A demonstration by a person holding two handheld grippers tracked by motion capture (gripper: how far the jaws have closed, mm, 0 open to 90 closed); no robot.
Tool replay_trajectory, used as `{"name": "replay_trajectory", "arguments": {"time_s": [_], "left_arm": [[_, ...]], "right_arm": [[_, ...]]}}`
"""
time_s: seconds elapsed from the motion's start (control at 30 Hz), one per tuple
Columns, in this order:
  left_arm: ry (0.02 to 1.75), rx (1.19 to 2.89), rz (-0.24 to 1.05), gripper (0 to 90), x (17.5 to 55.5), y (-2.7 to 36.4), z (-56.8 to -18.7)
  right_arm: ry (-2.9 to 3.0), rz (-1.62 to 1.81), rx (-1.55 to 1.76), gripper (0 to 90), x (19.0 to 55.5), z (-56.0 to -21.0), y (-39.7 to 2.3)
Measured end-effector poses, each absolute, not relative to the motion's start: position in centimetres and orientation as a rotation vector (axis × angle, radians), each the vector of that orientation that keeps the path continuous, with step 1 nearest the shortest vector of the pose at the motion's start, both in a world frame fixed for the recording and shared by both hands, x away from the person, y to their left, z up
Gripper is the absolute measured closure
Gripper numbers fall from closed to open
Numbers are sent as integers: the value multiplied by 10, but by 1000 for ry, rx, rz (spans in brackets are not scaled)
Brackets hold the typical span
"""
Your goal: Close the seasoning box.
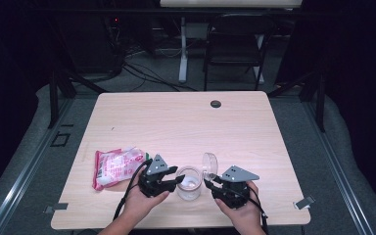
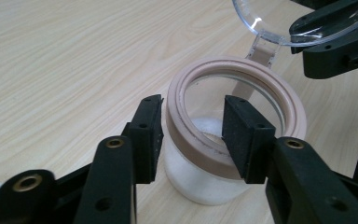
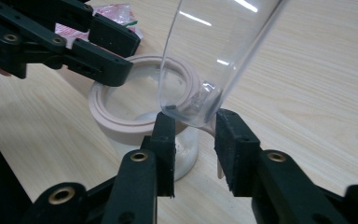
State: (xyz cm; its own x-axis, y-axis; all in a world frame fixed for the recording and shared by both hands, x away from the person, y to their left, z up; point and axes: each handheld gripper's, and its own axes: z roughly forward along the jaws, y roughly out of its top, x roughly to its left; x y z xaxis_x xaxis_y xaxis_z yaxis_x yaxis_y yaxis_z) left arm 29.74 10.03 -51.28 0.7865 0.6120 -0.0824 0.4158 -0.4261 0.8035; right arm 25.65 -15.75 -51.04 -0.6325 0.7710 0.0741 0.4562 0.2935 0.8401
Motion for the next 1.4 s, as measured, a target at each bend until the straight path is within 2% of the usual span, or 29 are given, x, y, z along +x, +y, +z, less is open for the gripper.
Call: {"name": "replay_trajectory", "arguments": {"time_s": [0.23, 1.1, 1.4], "left_arm": [[779, 2053, 295, 551, 294, 107, -509], [981, 1967, 436, 527, 293, 175, -509], [1010, 1950, 439, 537, 292, 191, -512]], "right_arm": [[2196, 1312, 1156, 743, 265, -513, -163], [2150, 1449, 1276, 748, 316, -515, -176], [2157, 1454, 1283, 749, 328, -515, -178]]}}
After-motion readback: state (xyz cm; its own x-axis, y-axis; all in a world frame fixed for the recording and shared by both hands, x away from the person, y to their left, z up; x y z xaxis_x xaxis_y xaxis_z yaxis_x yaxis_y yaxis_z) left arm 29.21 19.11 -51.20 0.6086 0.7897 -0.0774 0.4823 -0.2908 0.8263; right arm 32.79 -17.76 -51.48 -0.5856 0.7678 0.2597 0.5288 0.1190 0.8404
